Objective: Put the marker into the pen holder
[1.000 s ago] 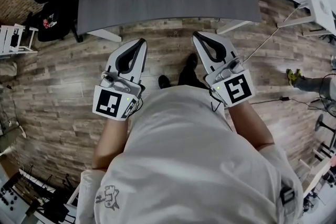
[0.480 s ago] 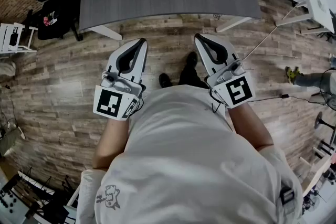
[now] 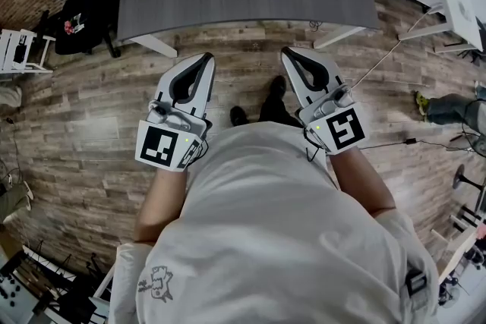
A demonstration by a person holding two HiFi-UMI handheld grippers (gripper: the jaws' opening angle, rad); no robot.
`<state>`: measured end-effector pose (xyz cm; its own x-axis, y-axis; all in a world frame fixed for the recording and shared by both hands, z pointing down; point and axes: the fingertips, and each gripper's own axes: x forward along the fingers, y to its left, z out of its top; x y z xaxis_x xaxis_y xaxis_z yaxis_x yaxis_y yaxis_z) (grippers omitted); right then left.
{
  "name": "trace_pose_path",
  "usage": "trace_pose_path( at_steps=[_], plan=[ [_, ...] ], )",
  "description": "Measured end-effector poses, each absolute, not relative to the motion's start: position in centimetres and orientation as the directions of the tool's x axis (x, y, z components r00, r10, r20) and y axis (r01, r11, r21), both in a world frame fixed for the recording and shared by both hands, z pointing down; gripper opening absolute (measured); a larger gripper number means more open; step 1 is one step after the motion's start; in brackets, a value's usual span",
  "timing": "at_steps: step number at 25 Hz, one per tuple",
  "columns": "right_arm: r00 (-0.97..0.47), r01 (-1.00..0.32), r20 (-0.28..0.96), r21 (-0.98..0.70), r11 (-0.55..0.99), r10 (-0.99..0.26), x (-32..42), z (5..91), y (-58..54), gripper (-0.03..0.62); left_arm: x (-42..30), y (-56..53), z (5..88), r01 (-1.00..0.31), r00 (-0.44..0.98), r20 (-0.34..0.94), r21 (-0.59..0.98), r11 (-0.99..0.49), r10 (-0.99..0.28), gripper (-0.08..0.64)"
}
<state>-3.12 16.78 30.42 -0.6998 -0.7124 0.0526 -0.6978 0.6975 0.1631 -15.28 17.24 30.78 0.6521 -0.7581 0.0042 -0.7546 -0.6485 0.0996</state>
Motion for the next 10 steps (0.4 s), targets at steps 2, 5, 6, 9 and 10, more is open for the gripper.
trace_pose_path(
  at_steps=[2, 5, 6, 9, 10],
  plan=[
    [-0.700, -0.698, 0.052, 0.164, 0.697, -0.713, -3.25, 30.34, 16.68, 0.005, -15.40, 17.13, 30.75, -0.755, 0.652, 0.003, 0.098, -0.648, -0.758, 0.012],
    [-0.700, -0.697, 0.049, 0.174, 0.696, -0.713, -3.28, 30.14, 16.68, 0.005, -15.43, 17.10, 30.67, -0.754, 0.653, 0.000, 0.099, -0.650, -0.757, 0.012],
    [-0.699, -0.698, 0.050, 0.174, 0.695, -0.714, -3.25, 30.10, 16.66, 0.005, -15.42, 17.10, 30.67, -0.754, 0.653, 0.000, 0.097, -0.650, -0.757, 0.012],
    [-0.691, -0.708, 0.048, 0.158, 0.688, -0.721, -3.19, 30.04, 16.41, 0.005, -15.35, 16.94, 30.83, -0.749, 0.658, 0.001, 0.100, -0.655, -0.753, 0.012],
    [-0.688, -0.711, 0.046, 0.152, 0.686, -0.724, -3.20, 30.01, 16.31, 0.005, -15.36, 16.86, 30.90, -0.749, 0.659, 0.001, 0.100, -0.655, -0.752, 0.012]
  ],
)
